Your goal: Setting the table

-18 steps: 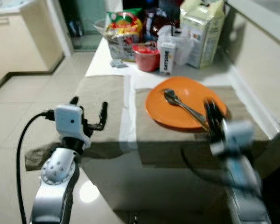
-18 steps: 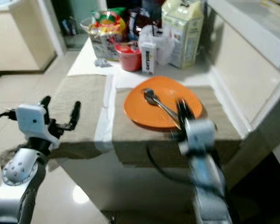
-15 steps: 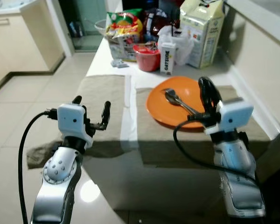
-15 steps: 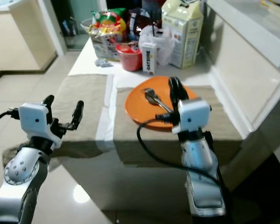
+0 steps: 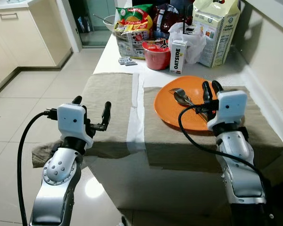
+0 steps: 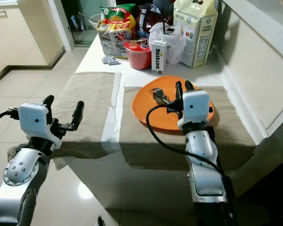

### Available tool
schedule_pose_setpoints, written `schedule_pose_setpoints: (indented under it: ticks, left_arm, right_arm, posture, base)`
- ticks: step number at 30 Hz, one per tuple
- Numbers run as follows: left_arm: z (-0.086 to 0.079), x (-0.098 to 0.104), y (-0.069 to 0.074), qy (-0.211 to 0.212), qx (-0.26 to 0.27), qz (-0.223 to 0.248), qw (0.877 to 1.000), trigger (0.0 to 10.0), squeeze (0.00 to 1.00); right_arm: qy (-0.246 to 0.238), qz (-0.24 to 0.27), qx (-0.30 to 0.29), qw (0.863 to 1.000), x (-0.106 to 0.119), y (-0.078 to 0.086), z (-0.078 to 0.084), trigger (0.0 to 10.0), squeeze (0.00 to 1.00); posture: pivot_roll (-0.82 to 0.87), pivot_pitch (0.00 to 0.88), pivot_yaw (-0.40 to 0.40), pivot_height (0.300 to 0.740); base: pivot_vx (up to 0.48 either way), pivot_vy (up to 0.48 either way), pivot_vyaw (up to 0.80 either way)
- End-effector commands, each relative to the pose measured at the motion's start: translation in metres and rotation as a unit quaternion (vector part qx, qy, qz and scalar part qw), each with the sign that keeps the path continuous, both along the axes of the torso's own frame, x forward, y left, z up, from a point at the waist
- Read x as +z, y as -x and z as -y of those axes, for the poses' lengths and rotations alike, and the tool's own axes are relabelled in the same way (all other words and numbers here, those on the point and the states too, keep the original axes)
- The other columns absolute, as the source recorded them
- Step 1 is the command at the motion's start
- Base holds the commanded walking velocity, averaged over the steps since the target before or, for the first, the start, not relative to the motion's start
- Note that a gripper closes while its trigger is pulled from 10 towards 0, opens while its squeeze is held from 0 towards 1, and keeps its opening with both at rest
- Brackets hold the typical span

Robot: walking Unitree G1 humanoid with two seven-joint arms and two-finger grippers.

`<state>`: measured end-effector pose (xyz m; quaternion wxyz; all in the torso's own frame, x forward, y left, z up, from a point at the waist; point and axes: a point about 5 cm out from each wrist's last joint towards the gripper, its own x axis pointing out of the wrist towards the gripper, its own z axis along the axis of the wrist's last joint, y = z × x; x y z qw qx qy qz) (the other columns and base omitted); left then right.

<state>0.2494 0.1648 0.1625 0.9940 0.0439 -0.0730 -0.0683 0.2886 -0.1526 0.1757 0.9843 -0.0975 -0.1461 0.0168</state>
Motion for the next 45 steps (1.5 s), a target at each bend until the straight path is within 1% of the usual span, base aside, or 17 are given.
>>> schedule_pose_setpoints:
  ticks: [1, 6, 11, 15, 16, 17, 18, 19, 21, 23, 26, 27, 28, 29, 33, 37, 45]
  left_arm:
    - [-0.002, -0.002, -0.001, -0.005, -0.004, -0.008, 1.000, 10.0, 0.00]
    - [-0.002, -0.003, -0.002, -0.006, -0.004, -0.010, 1.000, 10.0, 0.00]
    - [-0.001, -0.004, -0.002, -0.005, -0.007, -0.012, 1.000, 10.0, 0.00]
    - [0.000, -0.003, -0.004, -0.002, -0.007, -0.010, 1.000, 10.0, 0.00]
    - [0.000, -0.003, -0.004, -0.002, -0.007, -0.010, 1.000, 10.0, 0.00]
    - [0.000, -0.003, -0.004, -0.002, -0.007, -0.010, 1.000, 10.0, 0.00]
    - [0.001, -0.003, -0.004, -0.001, -0.008, -0.010, 1.000, 10.0, 0.00]
    - [0.001, -0.003, -0.004, -0.001, -0.008, -0.011, 1.000, 10.0, 0.00]
    - [0.002, -0.003, -0.004, -0.001, -0.010, -0.012, 1.000, 10.0, 0.00]
    - [0.002, -0.003, -0.005, -0.001, -0.009, -0.011, 1.000, 10.0, 0.00]
    - [0.002, -0.003, -0.006, 0.001, -0.007, -0.011, 1.000, 10.0, 0.00]
    - [0.003, -0.003, -0.006, 0.001, -0.007, -0.011, 1.000, 10.0, 0.00]
    - [0.003, -0.003, -0.006, 0.001, -0.007, -0.011, 1.000, 10.0, 0.00]
    - [0.003, -0.003, -0.006, 0.002, -0.006, -0.010, 1.000, 10.0, 0.00]
    - [0.004, -0.003, -0.005, 0.003, -0.006, -0.011, 1.000, 10.0, 0.00]
    - [0.003, -0.003, -0.005, 0.004, -0.003, -0.013, 1.000, 10.0, 0.00]
    - [0.004, -0.003, -0.004, 0.003, -0.003, -0.015, 1.000, 10.0, 0.00]
  right_arm:
    - [-0.005, -0.002, -0.003, 1.000, 0.002, -0.002, -0.001, 10.0, 1.00]
    - [-0.003, -0.006, -0.007, 1.000, 0.002, -0.003, 0.000, 10.0, 1.00]
    - [-0.003, -0.009, -0.007, 1.000, 0.009, -0.006, 0.000, 10.0, 1.00]
    - [0.009, -0.055, -0.003, 0.998, 0.007, -0.016, -0.004, 10.0, 1.00]
    - [0.009, -0.055, -0.003, 0.998, 0.007, -0.016, -0.004, 10.0, 1.00]
    - [0.009, -0.068, -0.002, 0.998, 0.008, -0.021, -0.005, 10.0, 0.15]
    - [0.009, -0.082, 0.000, 0.997, 0.010, -0.028, -0.004, 10.0, 0.00]
    - [0.009, -0.096, 0.005, 0.995, 0.013, -0.034, -0.005, 10.0, 0.00]
    - [-0.004, -0.106, 0.005, 0.994, 0.019, -0.042, -0.004, 10.0, 0.00]
    - [0.002, -0.114, 0.013, 0.993, 0.026, -0.050, -0.004, 10.0, 0.00]
    - [0.007, -0.131, 0.026, 0.991, 0.032, -0.057, -0.006, 10.0, 0.00]
    - [0.005, -0.146, 0.027, 0.989, 0.032, -0.060, -0.007, 10.0, 0.00]
    - [0.005, -0.146, 0.027, 0.989, 0.032, -0.060, -0.007, 10.0, 0.00]
    - [0.006, -0.173, 0.042, 0.984, 0.028, -0.063, -0.010, 10.0, 0.00]
    - [0.011, -0.212, 0.055, 0.976, 0.022, -0.066, -0.012, 10.0, 0.00]
    - [0.021, -0.236, 0.037, 0.971, 0.014, -0.069, -0.006, 10.0, 0.00]
    - [0.003, -0.314, 0.038, 0.949, -0.012, -0.069, -0.005, 10.0, 0.00]
  posture:
    - [-0.12, 0.000, 0.100, 0.740]
    - [-0.13, 0.000, 0.099, 0.740]
    - [-0.13, 0.000, 0.095, 0.740]
    - [-0.13, 0.000, 0.095, 0.740]
    - [-0.13, 0.000, 0.095, 0.740]
    - [-0.13, 0.000, 0.096, 0.740]
    - [-0.13, 0.000, 0.098, 0.740]
    - [-0.13, 0.000, 0.098, 0.740]
    - [-0.13, 0.000, 0.097, 0.740]
    - [-0.12, 0.000, 0.094, 0.740]
    - [-0.12, 0.000, 0.092, 0.740]
    - [-0.12, 0.000, 0.091, 0.740]
    - [-0.12, 0.000, 0.091, 0.740]
    - [-0.12, 0.000, 0.090, 0.740]
    - [-0.11, 0.000, 0.088, 0.740]
    - [-0.11, 0.000, 0.087, 0.740]
    - [-0.11, 0.000, 0.089, 0.740]
  base:
    - [0.000, 0.000, 0.00]
    - [0.000, 0.000, 0.00]
    - [0.000, 0.000, 0.00]
    - [0.000, 0.000, 0.00]
    - [0.000, 0.000, 0.00]
    - [0.000, 0.000, 0.00]
    - [0.000, 0.000, 0.00]
    - [0.000, 0.000, 0.00]
    - [0.000, 0.000, 0.00]
    - [0.000, 0.000, 0.00]
    - [0.000, 0.000, 0.00]
    - [0.000, 0.000, 0.00]
    - [0.000, 0.000, 0.00]
    - [0.000, 0.000, 0.00]
    - [0.000, 0.000, 0.00]
    - [0.000, 0.000, 0.00]
    - [0.000, 0.000, 0.00]
